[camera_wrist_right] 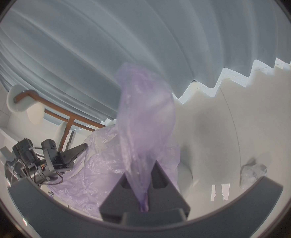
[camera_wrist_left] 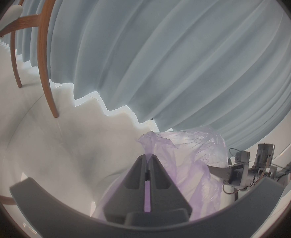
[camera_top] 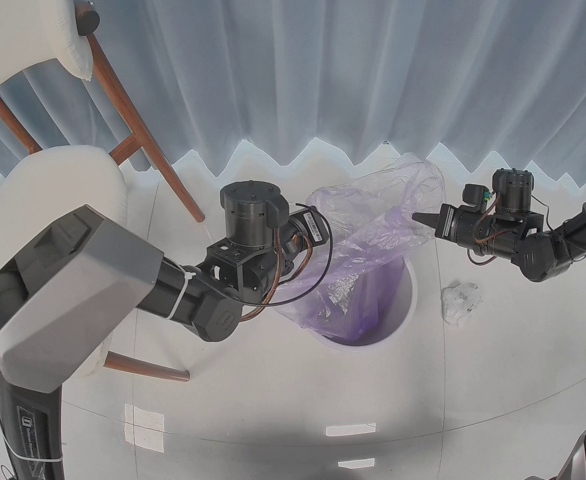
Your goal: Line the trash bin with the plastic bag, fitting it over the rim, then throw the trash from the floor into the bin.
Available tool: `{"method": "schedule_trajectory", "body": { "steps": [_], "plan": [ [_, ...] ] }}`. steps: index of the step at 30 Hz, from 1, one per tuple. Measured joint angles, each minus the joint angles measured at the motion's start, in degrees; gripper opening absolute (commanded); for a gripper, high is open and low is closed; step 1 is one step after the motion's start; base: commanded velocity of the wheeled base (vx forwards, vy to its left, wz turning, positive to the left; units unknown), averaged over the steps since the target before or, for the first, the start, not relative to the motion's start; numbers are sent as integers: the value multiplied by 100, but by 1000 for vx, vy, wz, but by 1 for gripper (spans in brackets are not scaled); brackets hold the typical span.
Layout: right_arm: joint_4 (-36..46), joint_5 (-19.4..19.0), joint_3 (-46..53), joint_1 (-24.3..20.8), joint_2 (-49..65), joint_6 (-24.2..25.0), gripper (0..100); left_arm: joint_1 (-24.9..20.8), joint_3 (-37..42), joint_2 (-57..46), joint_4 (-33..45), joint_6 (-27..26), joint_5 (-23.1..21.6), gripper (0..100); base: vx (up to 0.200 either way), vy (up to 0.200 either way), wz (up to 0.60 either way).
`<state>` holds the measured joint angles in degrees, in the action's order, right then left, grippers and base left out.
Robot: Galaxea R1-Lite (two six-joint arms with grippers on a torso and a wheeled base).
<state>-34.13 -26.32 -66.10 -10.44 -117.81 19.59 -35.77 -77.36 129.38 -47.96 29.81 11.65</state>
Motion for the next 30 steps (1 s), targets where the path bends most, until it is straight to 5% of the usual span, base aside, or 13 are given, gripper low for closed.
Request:
{"method": "schedule_trajectory", "body": {
  "steps": [7,18,30],
  "plan": [
    [1380,18,-675,226,-267,6,0,416,-48,182,100,-79,263,0,0,0,0],
    [1723,24,-383,700,-361,-11,0,534,862,193,74,-74,386,0,0,0,0],
    [1775,148,-1624,785,-1014,77,0,783,-397,690,524,-30,369,0,0,0,0]
  ]
}}
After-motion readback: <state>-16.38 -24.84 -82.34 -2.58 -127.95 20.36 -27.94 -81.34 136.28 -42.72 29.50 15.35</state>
